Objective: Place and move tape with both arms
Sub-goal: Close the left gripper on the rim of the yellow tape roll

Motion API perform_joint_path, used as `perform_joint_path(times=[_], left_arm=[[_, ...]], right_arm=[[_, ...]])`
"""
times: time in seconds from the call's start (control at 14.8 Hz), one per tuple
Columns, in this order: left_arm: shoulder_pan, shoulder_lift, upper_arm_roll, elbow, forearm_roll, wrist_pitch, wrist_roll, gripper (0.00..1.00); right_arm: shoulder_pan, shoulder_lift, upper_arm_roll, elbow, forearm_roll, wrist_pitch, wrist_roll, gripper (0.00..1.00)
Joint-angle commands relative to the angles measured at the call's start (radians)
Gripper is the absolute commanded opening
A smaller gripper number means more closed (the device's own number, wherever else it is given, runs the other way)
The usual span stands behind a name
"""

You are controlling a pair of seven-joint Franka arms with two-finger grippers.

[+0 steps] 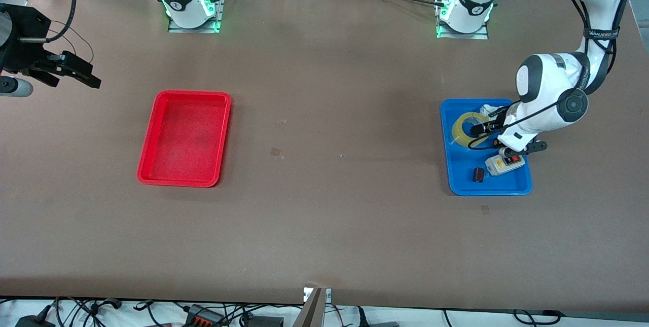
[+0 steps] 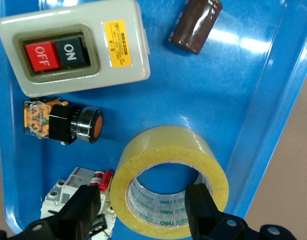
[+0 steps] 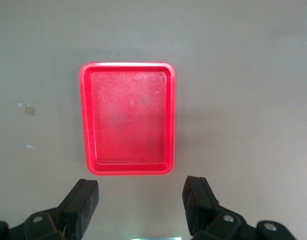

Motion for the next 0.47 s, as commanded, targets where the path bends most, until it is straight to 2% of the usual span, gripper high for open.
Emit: perform_joint_path(times=[0.0, 0.41], left_arm=[[0.010, -0.017, 0.002, -0.026, 0.019, 0.012, 0.095, 1.00], [-0.005, 0.023, 0.002, -0.026, 0.019, 0.009, 0.108, 1.00]], right_arm=[[-0.005, -0.005, 0.002, -0.001, 0.010, -0.001, -0.015, 0.99], [-0.005, -0.003, 0.002, 0.001, 0.010, 0.002, -0.015, 0.99]])
